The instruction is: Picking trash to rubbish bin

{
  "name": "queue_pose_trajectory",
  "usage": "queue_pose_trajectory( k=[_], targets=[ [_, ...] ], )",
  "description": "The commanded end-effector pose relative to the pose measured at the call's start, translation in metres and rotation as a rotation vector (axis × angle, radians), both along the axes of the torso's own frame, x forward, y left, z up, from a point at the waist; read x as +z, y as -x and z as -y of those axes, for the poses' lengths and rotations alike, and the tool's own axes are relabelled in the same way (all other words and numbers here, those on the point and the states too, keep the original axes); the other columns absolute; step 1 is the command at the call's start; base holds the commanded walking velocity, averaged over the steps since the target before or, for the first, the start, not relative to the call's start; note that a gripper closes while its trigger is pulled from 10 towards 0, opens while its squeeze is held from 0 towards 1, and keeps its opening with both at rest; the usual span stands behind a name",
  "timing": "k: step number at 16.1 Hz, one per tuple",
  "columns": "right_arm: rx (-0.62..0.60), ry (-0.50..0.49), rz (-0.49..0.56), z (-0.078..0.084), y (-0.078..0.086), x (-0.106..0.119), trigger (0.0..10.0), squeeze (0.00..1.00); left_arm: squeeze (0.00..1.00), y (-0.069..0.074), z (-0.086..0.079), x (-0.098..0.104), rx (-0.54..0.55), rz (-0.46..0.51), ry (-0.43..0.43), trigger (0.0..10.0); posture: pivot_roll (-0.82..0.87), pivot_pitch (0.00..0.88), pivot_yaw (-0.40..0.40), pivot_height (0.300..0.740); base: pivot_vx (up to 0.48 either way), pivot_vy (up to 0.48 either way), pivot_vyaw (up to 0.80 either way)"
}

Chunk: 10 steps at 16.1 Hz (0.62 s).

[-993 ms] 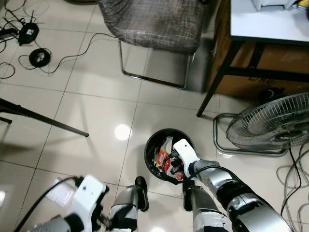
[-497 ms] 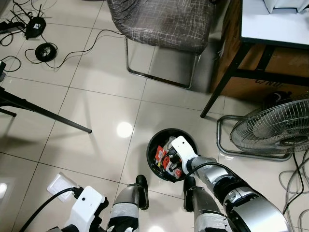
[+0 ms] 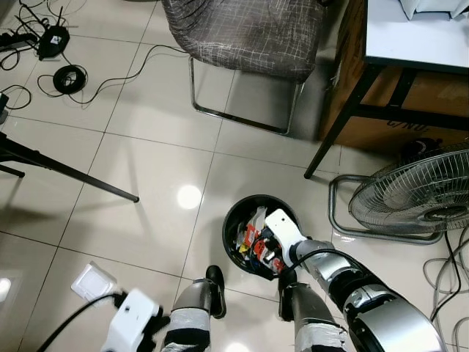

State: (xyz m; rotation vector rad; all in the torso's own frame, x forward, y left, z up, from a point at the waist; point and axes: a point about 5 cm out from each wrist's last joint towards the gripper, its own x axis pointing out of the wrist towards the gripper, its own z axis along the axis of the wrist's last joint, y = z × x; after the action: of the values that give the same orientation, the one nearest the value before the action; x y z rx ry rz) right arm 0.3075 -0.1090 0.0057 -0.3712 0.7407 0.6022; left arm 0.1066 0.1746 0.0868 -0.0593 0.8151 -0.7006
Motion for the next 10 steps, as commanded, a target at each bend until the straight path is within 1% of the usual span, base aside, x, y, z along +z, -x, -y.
queue_pose_trajectory(
  k=[1, 3, 6, 7, 10],
  targets=[
    [0.013, 0.018, -0.051, -0.001, 0.014, -0.015, 10.0, 0.00, 0.00, 0.010, -0.001, -0.002, -0.013, -0.051, 0.017, 10.0, 0.18, 0.429, 0.122, 0.740, 0.000, 0.000, 0.00],
    [0.027, 0.028, -0.061, 0.001, 0.016, -0.016, 10.0, 0.00, 0.00, 0.011, 0.000, -0.003, -0.017, -0.056, 0.018, 10.0, 0.18, 0.429, 0.122, 0.740, 0.000, 0.000, 0.00],
    [0.021, 0.077, -0.070, 0.014, 0.019, -0.020, 10.0, 0.00, 0.00, 0.012, -0.001, -0.003, -0.027, -0.068, 0.029, 10.0, 0.18, 0.429, 0.125, 0.740, 0.000, 0.000, 0.00],
    [0.016, 0.084, -0.072, 0.018, 0.020, -0.021, 10.0, 0.00, 0.00, 0.012, 0.000, -0.003, -0.024, -0.077, 0.044, 10.0, 0.18, 0.429, 0.125, 0.740, 0.000, 0.000, 0.00],
    [0.019, 0.109, -0.071, 0.020, 0.021, -0.022, 10.0, 0.00, 0.00, 0.011, 0.002, -0.004, -0.017, -0.081, 0.064, 10.0, 0.18, 0.421, 0.128, 0.740, 0.000, 0.000, 0.00]
  ],
)
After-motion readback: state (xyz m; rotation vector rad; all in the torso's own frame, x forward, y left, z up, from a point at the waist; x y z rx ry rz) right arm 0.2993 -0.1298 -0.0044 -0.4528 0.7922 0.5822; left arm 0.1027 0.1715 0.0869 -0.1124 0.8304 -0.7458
